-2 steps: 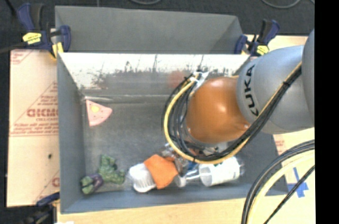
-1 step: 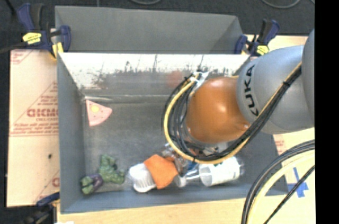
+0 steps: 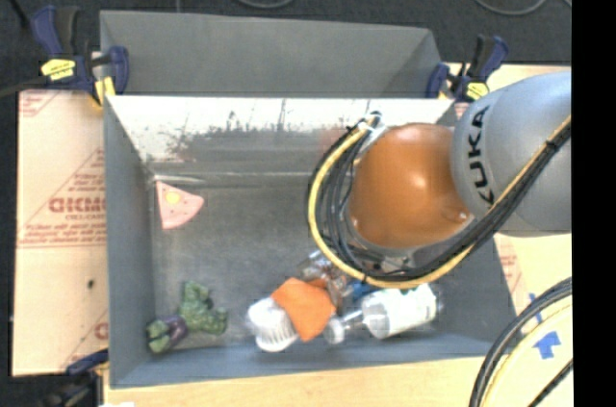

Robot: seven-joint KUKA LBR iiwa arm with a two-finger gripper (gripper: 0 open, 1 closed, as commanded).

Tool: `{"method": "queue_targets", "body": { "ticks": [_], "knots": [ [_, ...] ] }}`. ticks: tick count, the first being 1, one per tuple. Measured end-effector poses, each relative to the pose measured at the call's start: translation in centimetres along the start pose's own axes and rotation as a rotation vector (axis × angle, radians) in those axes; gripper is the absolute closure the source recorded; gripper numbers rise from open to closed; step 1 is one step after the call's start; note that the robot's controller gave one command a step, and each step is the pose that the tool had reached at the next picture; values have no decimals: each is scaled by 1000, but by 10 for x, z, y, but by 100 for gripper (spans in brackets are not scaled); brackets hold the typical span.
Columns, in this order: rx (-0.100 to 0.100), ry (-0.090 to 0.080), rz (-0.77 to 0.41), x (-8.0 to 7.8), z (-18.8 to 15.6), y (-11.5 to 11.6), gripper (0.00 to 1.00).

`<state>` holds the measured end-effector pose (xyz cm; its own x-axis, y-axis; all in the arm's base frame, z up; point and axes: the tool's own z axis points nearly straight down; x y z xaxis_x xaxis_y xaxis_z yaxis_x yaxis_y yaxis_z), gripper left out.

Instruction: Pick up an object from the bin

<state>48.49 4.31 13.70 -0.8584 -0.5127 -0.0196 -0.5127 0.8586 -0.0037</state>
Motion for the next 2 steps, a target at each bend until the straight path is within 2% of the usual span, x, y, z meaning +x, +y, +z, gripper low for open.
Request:
{"method": "queue_targets", "body": {
  "ticks": [1,2],
  "knots": [
    [13,-27,10,-12,-10,-1,100],
    [-4,7,24,-3,-13,2,100]
  ]
}}
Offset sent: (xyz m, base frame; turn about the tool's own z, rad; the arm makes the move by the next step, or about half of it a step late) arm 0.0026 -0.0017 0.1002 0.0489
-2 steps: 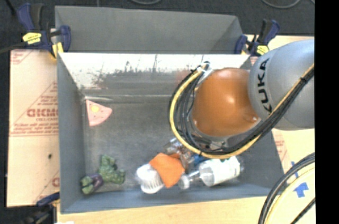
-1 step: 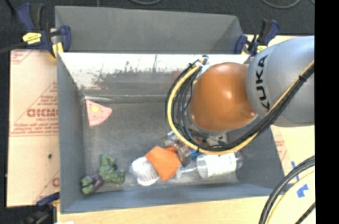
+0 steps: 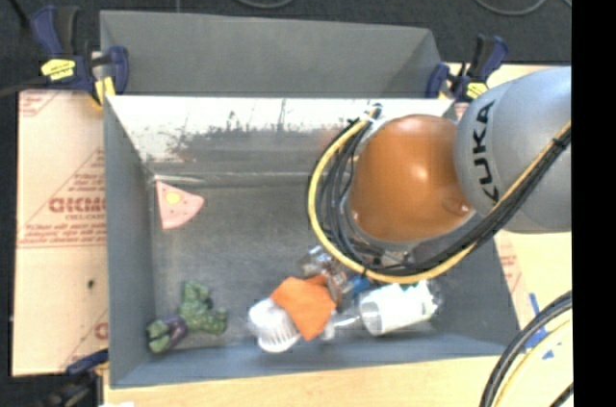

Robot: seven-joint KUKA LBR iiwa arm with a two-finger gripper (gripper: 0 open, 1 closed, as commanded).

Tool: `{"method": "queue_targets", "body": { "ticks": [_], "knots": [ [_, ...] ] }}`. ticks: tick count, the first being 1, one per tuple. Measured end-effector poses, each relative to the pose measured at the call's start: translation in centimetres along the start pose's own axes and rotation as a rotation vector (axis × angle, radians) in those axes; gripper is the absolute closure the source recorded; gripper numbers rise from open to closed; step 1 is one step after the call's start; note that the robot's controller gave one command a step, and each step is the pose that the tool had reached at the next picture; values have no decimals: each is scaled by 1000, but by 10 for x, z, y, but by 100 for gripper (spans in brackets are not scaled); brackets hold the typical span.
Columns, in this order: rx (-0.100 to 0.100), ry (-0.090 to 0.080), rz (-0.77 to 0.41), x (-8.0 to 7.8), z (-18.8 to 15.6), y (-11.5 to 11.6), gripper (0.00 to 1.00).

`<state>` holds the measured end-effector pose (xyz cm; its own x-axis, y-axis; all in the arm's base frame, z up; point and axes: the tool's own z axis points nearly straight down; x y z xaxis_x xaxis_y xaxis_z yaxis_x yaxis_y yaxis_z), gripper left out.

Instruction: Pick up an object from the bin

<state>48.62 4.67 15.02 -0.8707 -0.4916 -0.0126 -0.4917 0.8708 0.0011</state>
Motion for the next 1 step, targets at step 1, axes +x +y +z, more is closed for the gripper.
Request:
{"method": "queue_targets", "body": {
  "ticks": [1],
  "knots": [
    [18,-39,39,-8,-1,7,100]
  ]
}}
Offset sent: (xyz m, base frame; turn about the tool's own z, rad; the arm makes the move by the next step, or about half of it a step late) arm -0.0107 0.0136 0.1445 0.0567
